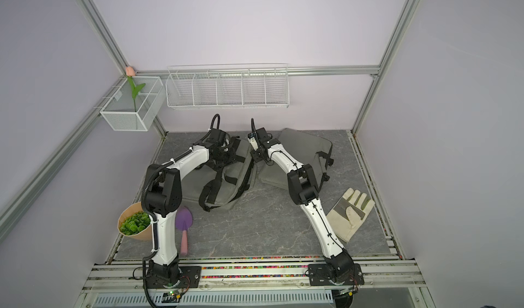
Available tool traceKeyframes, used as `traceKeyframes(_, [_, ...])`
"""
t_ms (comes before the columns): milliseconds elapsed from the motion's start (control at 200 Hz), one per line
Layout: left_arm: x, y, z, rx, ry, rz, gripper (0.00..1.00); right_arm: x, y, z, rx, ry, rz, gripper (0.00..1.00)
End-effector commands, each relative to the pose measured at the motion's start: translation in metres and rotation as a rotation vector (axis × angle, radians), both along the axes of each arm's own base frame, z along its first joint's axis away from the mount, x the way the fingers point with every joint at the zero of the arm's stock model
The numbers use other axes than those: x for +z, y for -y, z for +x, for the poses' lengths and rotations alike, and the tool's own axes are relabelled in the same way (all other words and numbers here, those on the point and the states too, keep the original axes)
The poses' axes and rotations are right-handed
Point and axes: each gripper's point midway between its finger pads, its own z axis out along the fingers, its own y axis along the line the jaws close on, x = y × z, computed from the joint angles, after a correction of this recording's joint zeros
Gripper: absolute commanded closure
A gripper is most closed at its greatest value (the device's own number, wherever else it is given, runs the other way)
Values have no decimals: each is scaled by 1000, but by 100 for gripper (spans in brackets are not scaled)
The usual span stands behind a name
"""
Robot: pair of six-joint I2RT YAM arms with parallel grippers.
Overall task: Put the mouse into the laptop bag
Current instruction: Adjust the zippered laptop bag at the center of the board.
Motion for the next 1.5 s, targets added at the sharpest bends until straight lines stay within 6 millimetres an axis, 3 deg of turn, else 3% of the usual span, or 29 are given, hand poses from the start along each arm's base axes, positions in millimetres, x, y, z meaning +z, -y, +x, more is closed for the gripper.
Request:
traceKeyframes(0, [-19, -14, -3, 14, -47, 41, 99, -3, -4, -11, 56, -34, -23, 49])
traceKeyframes(175, [-42, -8, -17, -23, -105, 33, 100, 12, -4, -5, -28, -99, 160, 52])
traceKeyframes(365, [-70, 8, -42, -79, -159, 35, 100, 45, 22, 13, -172, -166, 427, 58])
traceKeyframes(470, [-78, 31, -55, -136, -179, 25, 100, 57, 38, 24, -258, -194, 507, 58])
traceKeyframes(545, [-82, 46, -67, -184, -190, 24, 100, 56, 42, 25, -290, -236, 549, 64])
traceKeyframes(625, [-86, 53, -80, -203, -214, -2, 100, 45, 51, 20, -346, -262, 464, 70])
traceKeyframes(790, [-91, 39, -111, -219, -250, 8, 100, 25, 101, 12, -514, -252, 312, 75])
traceKeyframes(850, [-91, 34, -120, -222, -258, 19, 100, 29, 102, 11, -492, -227, 328, 75])
traceKeyframes(980, [-73, 26, -124, -248, -256, 56, 100, 47, 67, 2, -313, -166, 305, 75])
traceKeyframes(1175, [-19, 2, -80, -168, -154, 73, 100, 55, 21, -26, -97, -101, 226, 73])
traceKeyframes(1385, [39, -8, -40, -99, -31, 108, 100, 39, 8, -49, 5, -165, 261, 66])
traceKeyframes(1495, [61, 2, -24, -99, 16, 77, 100, 35, 11, -57, 1, -166, 274, 62])
